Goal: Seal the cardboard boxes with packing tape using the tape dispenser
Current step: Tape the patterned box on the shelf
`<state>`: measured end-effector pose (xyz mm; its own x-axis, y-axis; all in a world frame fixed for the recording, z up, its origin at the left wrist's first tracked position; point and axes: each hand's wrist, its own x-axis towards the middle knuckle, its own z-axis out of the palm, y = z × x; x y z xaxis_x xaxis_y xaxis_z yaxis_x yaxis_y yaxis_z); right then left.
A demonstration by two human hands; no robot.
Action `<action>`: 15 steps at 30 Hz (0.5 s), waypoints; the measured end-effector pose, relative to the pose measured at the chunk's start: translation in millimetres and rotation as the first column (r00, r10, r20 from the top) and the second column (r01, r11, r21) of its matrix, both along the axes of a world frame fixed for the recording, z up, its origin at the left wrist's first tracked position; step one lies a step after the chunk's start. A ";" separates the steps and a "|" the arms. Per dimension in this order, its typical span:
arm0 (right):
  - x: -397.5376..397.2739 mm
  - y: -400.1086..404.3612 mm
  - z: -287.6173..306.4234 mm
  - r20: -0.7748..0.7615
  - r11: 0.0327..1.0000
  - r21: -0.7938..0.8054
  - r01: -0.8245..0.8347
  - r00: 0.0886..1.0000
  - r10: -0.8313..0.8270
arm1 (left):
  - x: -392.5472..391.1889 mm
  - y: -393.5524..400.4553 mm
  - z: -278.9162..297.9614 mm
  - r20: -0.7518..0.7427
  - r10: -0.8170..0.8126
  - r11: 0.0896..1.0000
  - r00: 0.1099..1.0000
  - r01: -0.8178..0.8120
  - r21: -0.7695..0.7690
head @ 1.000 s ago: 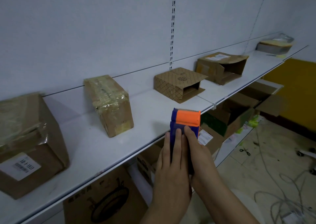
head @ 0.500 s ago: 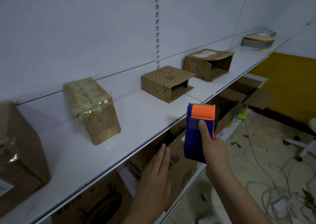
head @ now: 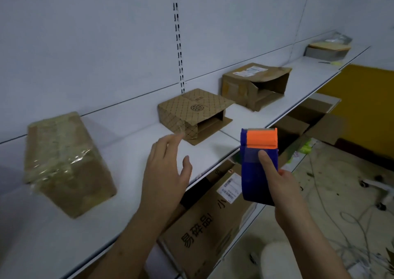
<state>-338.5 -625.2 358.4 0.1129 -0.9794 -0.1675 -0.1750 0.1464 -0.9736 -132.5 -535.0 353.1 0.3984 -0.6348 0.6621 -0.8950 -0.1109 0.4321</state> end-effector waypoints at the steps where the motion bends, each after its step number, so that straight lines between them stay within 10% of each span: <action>1: -4.2 -11.4 2.4 -0.047 1.000 -0.023 -0.016 0.999 0.015 | 4.2 -16.6 2.0 0.003 0.023 1.000 1.000 -0.023 0.016; 8: -24.4 -98.5 34.7 -0.505 0.928 -0.224 -0.299 0.850 0.152 | 43.1 -113.7 -10.5 -0.116 0.117 0.958 0.986 -0.082 0.273; 15: -20.8 -167.1 36.0 -0.675 0.846 -0.358 -0.396 0.735 0.058 | 46.6 -134.7 -4.9 -0.187 0.205 0.966 0.961 -0.168 0.198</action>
<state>-359.4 -792.3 394.4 0.3783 -0.9106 0.1666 -0.7222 -0.4030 -0.5621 -85.9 -669.7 348.2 0.6357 -0.6363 0.4370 -0.7455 -0.3592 0.5614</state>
